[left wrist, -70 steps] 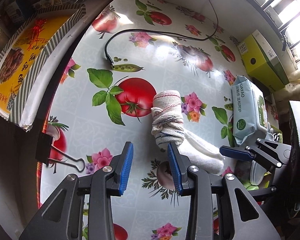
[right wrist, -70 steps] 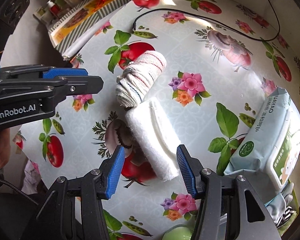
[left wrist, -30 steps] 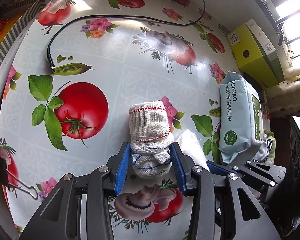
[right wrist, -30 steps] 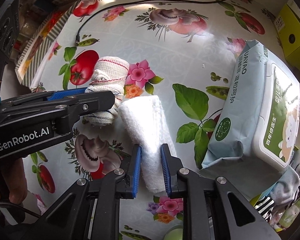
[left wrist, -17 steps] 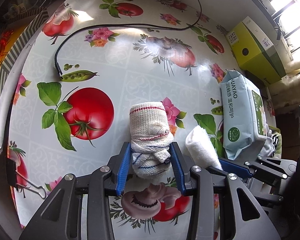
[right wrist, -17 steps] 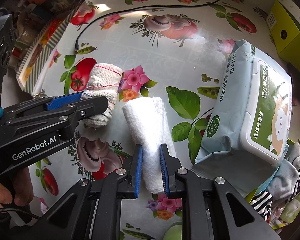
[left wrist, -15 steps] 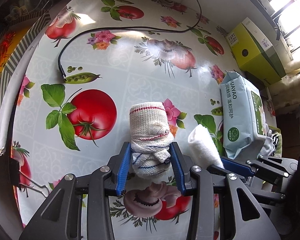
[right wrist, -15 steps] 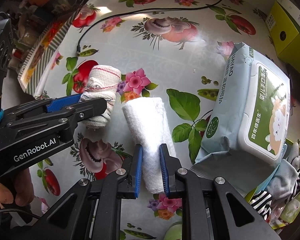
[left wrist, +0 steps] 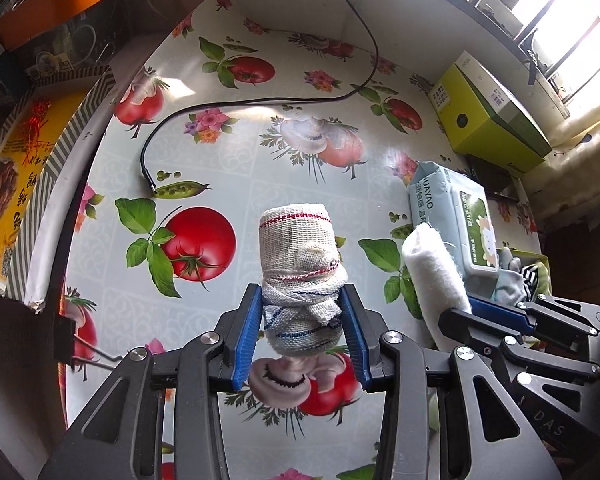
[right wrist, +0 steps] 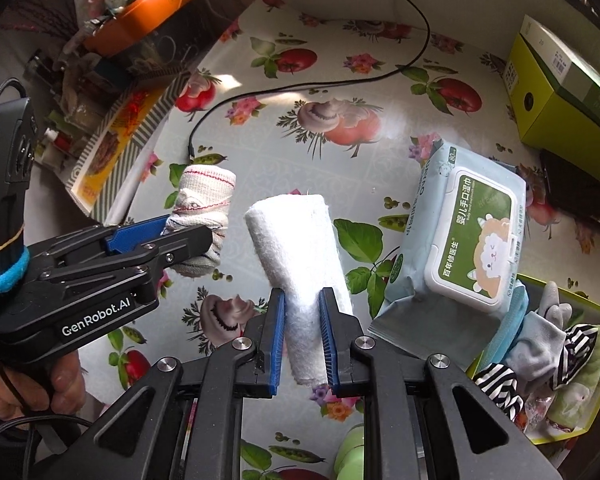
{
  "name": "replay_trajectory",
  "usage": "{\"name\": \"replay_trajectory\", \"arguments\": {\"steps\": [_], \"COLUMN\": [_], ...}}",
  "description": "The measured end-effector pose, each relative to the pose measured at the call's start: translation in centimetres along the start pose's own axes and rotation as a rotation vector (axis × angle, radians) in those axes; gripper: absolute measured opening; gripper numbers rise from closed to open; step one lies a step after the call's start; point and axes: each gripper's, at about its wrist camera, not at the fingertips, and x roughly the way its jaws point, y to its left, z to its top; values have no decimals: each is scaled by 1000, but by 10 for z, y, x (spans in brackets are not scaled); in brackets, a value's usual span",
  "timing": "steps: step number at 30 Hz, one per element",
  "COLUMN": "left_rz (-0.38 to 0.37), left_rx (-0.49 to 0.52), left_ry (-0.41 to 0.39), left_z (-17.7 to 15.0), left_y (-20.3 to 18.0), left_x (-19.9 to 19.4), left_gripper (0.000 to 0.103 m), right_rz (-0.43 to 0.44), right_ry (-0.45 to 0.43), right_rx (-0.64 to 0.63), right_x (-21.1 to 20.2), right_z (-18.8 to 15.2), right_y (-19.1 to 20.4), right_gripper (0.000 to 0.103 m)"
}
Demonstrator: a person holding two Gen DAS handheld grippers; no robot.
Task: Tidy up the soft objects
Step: 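Lift and carry the white roll and white towel over the tray with both grippers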
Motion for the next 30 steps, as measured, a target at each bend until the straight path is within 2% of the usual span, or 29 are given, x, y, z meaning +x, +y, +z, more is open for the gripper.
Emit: {"name": "replay_trajectory", "arguments": {"steps": [10,30], "left_rz": [-37,-91], "left_rx": [91,313], "left_ry": [-28,11], "left_z": [-3,-7], "left_y": [-38,-135], "left_x": [-22,-17], "left_gripper": [41,41], "right_rz": [-4,-32], "right_ry": [-76,-153], "right_rx": [53,247], "right_x": [-43,-86], "right_z": [-20,-71], "right_y": [-18,-91], "right_gripper": [16,16]}}
